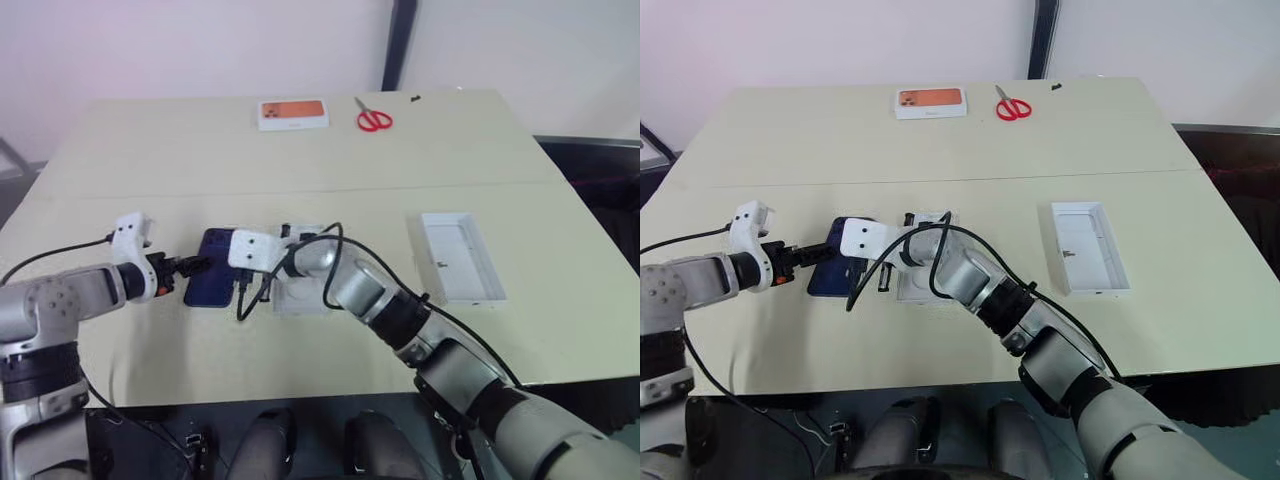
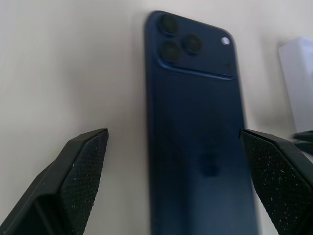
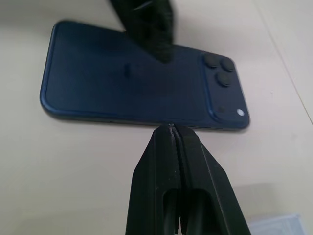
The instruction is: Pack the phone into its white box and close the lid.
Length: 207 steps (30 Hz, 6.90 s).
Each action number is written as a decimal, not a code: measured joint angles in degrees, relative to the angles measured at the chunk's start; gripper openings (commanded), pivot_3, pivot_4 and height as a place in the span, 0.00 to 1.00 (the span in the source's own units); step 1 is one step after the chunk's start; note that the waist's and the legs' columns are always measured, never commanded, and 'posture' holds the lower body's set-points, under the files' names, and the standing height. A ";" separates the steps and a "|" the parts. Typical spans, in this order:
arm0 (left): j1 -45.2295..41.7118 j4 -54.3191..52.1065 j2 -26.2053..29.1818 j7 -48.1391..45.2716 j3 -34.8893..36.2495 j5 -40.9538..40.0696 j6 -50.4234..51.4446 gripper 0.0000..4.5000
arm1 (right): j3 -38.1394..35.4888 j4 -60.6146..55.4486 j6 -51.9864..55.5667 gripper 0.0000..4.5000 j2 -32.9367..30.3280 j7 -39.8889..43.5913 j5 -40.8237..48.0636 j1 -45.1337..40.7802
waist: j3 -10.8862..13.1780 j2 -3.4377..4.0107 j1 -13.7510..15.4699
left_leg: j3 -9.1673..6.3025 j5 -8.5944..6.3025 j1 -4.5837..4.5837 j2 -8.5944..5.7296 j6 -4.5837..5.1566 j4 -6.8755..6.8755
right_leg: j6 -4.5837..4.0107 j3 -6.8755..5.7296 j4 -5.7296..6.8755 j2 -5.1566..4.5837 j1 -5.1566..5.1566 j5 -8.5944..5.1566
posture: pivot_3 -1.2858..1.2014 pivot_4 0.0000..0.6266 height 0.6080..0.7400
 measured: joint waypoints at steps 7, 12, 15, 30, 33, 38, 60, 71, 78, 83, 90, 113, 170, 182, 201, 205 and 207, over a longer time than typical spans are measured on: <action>-1.53 -1.27 -5.13 -0.48 2.47 -0.96 5.70 1.00 | 1.00 0.40 -0.87 0.01 -0.10 1.24 -2.79 0.04 | -0.02 0.00 0.23 | -0.02 0.00 0.01 -0.04 -0.01 0.04 | 0.00 -0.01 0.02 -0.03 0.04 0.00 | 0.52 0.24 1.00; -1.20 -3.97 -8.02 -0.41 2.56 -1.12 7.49 1.00 | 1.59 0.19 -1.16 0.01 -1.27 2.20 -4.87 0.29 | -0.06 -0.01 0.33 | -0.04 0.00 0.06 -0.05 -0.01 0.05 | 0.01 -0.01 0.01 -0.04 0.10 0.00 | 0.52 0.24 1.00; -0.62 -4.95 -8.72 -0.25 2.87 -1.13 7.49 1.00 | 1.63 -0.34 -1.80 0.01 -2.44 2.21 -6.43 0.32 | -0.08 0.00 0.29 | -0.04 0.00 0.08 -0.05 -0.01 0.04 | 0.01 -0.01 0.00 -0.04 0.11 0.00 | 0.52 0.24 1.00; 1.23 -7.52 -9.76 -0.33 4.50 -1.12 7.88 1.00 | 2.98 -9.92 -4.05 0.01 -11.25 6.46 -14.00 1.46 | -0.09 0.01 -0.13 | -0.02 0.01 0.11 -0.05 -0.02 -0.03 | 0.01 0.02 -0.04 -0.04 0.14 0.00 | 0.52 0.24 1.00; 1.61 -8.11 -10.12 -0.46 4.57 -1.13 7.88 1.00 | 3.55 -9.74 -5.40 0.01 -10.82 6.46 -15.10 1.47 | -0.09 0.01 -0.01 | -0.03 0.01 0.13 -0.05 -0.02 -0.03 | 0.01 0.01 -0.04 -0.04 0.16 0.00 | 0.52 0.24 1.00; 1.89 -8.70 -10.75 -0.46 4.89 -1.10 7.91 1.00 | 3.98 -8.62 -7.54 0.01 -9.98 7.24 -16.28 1.29 | -0.09 0.01 0.08 | -0.03 0.01 0.13 -0.05 -0.02 -0.02 | 0.01 0.01 -0.06 -0.04 0.19 0.00 | 0.52 0.24 1.00; 2.73 -10.11 -12.35 -0.48 6.17 -0.89 8.53 1.00 | 4.88 3.05 -21.43 0.01 -7.90 10.55 -21.83 -4.04 | -0.09 0.01 -0.04 | -0.03 0.01 0.36 -0.05 -0.03 -0.07 | 0.01 0.00 -0.08 -0.03 0.37 0.00 | 0.52 0.24 1.00; 3.71 -10.74 -18.16 0.17 7.83 -6.41 9.81 1.00 | 1.20 1.36 -19.66 0.01 -5.97 11.26 -20.52 -0.12 | -0.08 -0.01 -0.13 | -0.03 0.01 0.35 -0.04 -0.03 -0.09 | 0.01 0.01 -0.08 -0.02 0.38 0.00 | 0.52 0.24 1.00; 3.35 -9.28 -18.64 3.30 9.14 -9.18 9.82 1.00 | 1.15 1.17 -19.52 0.01 -6.10 11.78 -20.18 0.40 | -0.08 -0.01 -0.15 | -0.04 0.02 0.35 -0.03 -0.06 -0.09 | 0.01 0.01 -0.09 -0.02 0.35 0.00 | 0.52 0.24 1.00; 1.72 -7.38 -17.86 5.34 11.95 -8.35 9.82 1.00 | 1.16 0.68 -19.39 0.01 -6.02 11.75 -20.19 0.92 | -0.08 -0.01 -0.17 | -0.04 0.02 0.35 -0.03 -0.06 -0.11 | 0.01 0.01 -0.09 -0.01 0.34 0.00 | 0.52 0.24 1.00; 1.49 -6.78 -16.83 6.91 14.57 -7.97 9.81 1.00 | 1.15 0.30 -19.08 0.01 -6.05 11.73 -20.21 1.07 | -0.07 -0.02 -0.06 | -0.04 0.02 0.35 -0.03 -0.07 -0.09 | 0.01 0.01 -0.11 -0.02 0.34 0.00 | 0.52 0.24 1.00; 0.29 -4.68 -18.11 10.90 19.70 -9.90 9.81 0.21 | 0.92 -2.29 -17.88 0.00 -7.27 12.23 -19.54 2.06 | -0.06 -0.04 -0.05 | -0.04 0.02 0.34 -0.03 -0.07 -0.10 | 0.01 0.01 -0.12 -0.02 0.34 0.00 | 0.52 0.24 1.00; -0.25 -4.38 -29.58 34.40 2.02 -35.06 3.10 0.55 | -30.10 -33.62 9.52 0.00 -31.34 15.26 22.02 28.45 | 0.02 -0.18 0.45 | -0.01 0.01 -0.03 -0.03 -0.03 0.02 | 0.02 0.04 -0.18 -0.03 0.37 0.00 | 0.52 0.24 1.00; 0.08 -8.39 -9.11 26.03 -2.08 -36.12 0.18 0.70 | -29.56 -32.20 8.27 0.00 -32.60 13.82 21.72 26.89 | 0.02 -0.17 0.45 | -0.01 0.02 -0.02 -0.02 -0.04 0.00 | 0.01 0.06 -0.19 -0.02 0.36 0.00 | 0.52 0.24 1.00; -0.57 -15.45 7.93 -15.59 -47.17 13.73 -34.05 0.03 | -14.42 -32.55 12.52 0.00 -35.84 11.43 9.71 21.63 | 0.04 -0.08 0.52 | 0.02 -0.15 -0.07 -0.02 0.25 -0.08 | -0.02 0.09 -0.32 -0.04 0.34 -0.01 | 0.52 0.24 1.00; -1.87 -13.29 4.16 -17.85 -47.84 17.60 -35.22 0.03 | -13.50 -32.63 12.85 0.00 -34.87 10.99 8.46 21.45 | 0.04 -0.08 1.03 | 0.02 -0.18 -0.07 -0.02 0.31 0.00 | -0.01 0.07 -0.32 -0.06 0.39 -0.01 | 0.52 0.24 1.00; -2.27 -12.44 2.13 -18.25 -47.86 18.86 -35.21 0.03 | -13.66 -32.63 13.25 0.00 -35.33 11.06 8.00 21.38 | 0.03 -0.08 1.36 | 0.02 -0.19 -0.07 -0.03 0.33 0.03 | -0.01 0.07 -0.31 -0.06 0.40 -0.01 | 0.52 0.24 1.00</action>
